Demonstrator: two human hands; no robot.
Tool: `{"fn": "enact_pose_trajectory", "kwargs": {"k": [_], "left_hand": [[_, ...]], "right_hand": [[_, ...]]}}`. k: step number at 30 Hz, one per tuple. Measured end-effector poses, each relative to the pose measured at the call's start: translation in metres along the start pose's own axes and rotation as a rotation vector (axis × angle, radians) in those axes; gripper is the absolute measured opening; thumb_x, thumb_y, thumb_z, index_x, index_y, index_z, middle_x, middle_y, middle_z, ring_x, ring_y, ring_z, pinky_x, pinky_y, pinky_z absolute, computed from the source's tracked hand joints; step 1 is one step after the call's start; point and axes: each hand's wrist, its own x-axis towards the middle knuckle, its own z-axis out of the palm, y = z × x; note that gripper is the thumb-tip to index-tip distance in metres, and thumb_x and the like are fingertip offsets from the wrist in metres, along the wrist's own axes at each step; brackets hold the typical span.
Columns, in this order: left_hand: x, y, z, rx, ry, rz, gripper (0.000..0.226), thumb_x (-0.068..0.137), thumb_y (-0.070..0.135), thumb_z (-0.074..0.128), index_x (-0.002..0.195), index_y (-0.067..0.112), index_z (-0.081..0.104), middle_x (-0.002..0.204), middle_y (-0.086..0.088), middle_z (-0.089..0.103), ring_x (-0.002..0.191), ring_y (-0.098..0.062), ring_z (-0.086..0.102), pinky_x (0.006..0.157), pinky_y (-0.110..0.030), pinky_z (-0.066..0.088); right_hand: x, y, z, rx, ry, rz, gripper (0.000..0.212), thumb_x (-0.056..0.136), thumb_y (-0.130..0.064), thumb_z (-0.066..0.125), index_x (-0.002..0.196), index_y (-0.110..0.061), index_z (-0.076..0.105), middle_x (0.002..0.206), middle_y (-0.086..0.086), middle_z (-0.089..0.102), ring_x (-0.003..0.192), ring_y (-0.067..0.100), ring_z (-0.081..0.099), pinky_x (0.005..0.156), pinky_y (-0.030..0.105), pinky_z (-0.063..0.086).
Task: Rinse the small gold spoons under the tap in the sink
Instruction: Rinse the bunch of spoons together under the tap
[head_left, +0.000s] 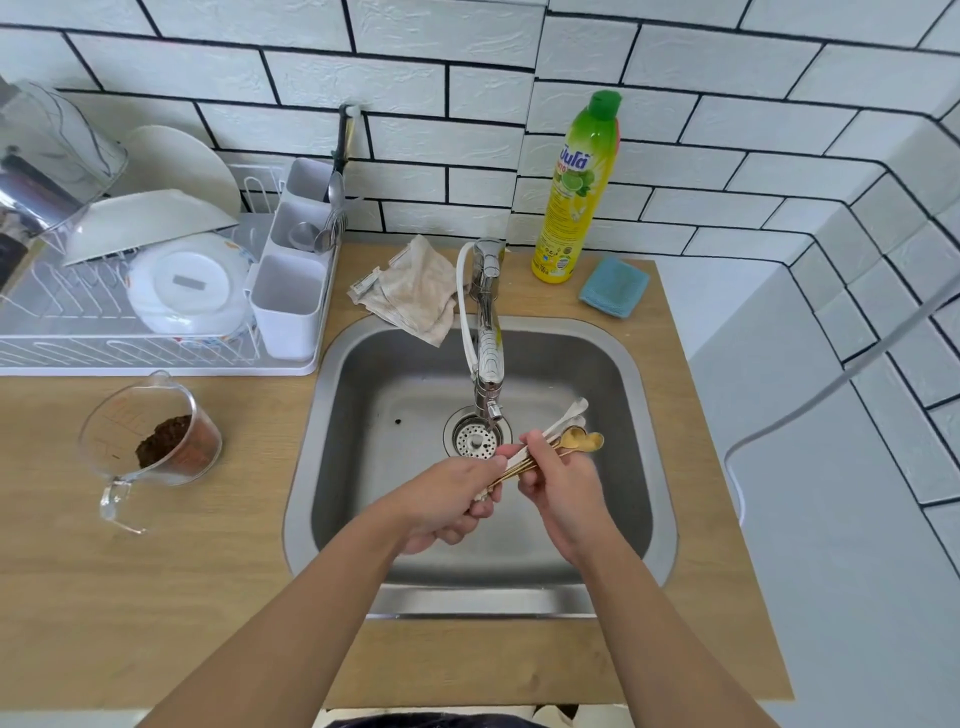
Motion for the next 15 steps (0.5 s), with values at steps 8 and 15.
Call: {"fn": "enact_pose_trajectory", "kwargs": {"k": [8,15], "left_hand": [[0.019,-0.015,-0.004,-0.544,0.427,-0.126,0.078,0.093,0.073,0.027,0.114,0.003,0.057,0.091,-0.012,0.072,0.082,-0.027,0.069,0.079,-0.040,0.053],[0.027,-0.019,0.004,-0.833,0.541,-0.110,0.078,0.094,0.070,0.030,0.117,-0.001,0.051,0.103,-0.019,0.064,0.092,-0.033,0.066,0.077,-0.041,0.055]], "right_hand": [[0.000,0.004,-0.001,-0.112,0.087,-0.089,0.029,0.105,-0.018,0.058,0.084,-0.012,0.077,0.092,0.015,0.081,0.056,0.007,0.058,0.059,0.021,0.053],[-0.005,0.020,0.013,-0.199,0.069,-0.059,0.031,0.104,-0.023,0.061,0.081,-0.019,0.081,0.093,0.011,0.082,0.058,0.009,0.060,0.062,0.022,0.054]]}}
